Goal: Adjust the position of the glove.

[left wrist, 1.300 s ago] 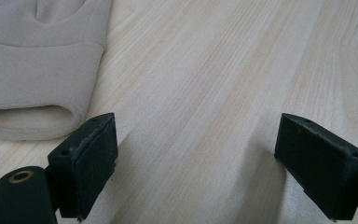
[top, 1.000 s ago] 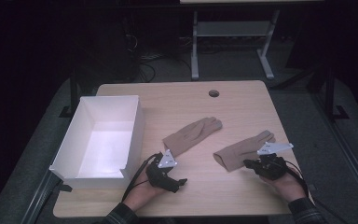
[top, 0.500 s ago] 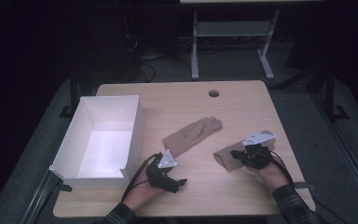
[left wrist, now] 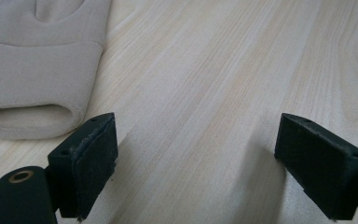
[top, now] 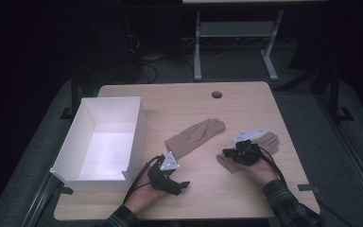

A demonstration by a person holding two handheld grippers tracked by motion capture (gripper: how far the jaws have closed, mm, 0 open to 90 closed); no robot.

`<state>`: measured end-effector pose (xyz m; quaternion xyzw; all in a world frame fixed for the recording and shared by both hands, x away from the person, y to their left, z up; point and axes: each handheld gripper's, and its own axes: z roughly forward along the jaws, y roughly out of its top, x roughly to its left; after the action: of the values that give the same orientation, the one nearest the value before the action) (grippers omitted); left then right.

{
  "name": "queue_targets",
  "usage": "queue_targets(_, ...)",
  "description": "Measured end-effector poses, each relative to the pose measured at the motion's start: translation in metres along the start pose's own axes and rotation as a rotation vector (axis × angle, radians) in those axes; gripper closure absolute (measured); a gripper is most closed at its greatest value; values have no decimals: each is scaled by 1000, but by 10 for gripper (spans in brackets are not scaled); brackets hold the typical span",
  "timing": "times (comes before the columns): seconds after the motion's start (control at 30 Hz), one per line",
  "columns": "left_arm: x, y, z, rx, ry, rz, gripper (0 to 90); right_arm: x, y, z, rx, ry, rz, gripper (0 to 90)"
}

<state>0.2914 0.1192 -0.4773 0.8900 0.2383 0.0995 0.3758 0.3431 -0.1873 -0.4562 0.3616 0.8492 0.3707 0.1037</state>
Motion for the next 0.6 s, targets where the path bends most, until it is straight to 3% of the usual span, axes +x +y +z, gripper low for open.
queue_targets(0.2, 0, 0, 0, 2, 0, 2, 125, -1, 3, 7, 0, 0, 6, 899)
queue_targets(0.33, 0, 0, 0, 2, 0, 2, 125, -1, 4, 20, 42, -3, -24, 899)
queue_targets(0.6, 0, 0, 0, 0, -1, 5, 125, 0, 1, 17, 41, 16, -20, 899)
